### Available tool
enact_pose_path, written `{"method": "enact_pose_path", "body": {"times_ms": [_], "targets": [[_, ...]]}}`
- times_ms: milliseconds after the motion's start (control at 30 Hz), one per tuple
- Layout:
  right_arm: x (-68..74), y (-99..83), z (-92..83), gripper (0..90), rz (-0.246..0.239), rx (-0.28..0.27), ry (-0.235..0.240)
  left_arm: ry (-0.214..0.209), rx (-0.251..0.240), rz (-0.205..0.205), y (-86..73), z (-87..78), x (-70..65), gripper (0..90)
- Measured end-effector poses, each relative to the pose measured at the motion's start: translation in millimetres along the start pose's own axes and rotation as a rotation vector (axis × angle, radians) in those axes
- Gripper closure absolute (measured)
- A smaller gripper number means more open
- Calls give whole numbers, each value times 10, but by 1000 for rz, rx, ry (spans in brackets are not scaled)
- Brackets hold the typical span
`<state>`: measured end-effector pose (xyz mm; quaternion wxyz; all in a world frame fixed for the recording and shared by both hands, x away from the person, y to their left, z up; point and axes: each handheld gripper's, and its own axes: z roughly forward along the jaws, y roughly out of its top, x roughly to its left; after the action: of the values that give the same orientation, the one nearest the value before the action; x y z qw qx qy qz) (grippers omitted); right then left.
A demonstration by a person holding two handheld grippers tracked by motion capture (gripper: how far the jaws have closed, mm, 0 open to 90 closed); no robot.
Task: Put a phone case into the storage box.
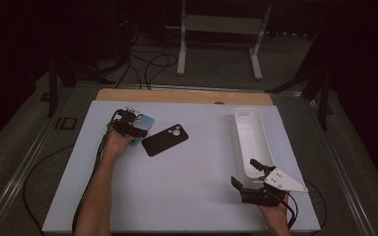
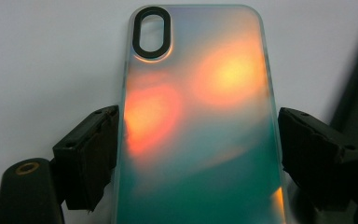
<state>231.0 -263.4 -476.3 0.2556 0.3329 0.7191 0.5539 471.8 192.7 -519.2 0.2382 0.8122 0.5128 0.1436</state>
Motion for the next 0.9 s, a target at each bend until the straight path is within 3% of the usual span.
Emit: {"method": "enact_pose_path", "body": {"times_ms": [267, 400, 533, 900], "targets": [[-1, 0, -1, 93, -2, -1, -2, 14, 64, -25, -114, -121, 85, 166], [1, 2, -4, 93, -5, 0, -4, 15, 71, -27, -147, -146, 83, 166], [8, 2, -5, 93, 1, -3, -4, 3, 108, -22, -263, -248, 75, 166], [14, 4, 8, 93, -3, 0, -1, -4, 138, -6, -417, -365, -20, 167]]}}
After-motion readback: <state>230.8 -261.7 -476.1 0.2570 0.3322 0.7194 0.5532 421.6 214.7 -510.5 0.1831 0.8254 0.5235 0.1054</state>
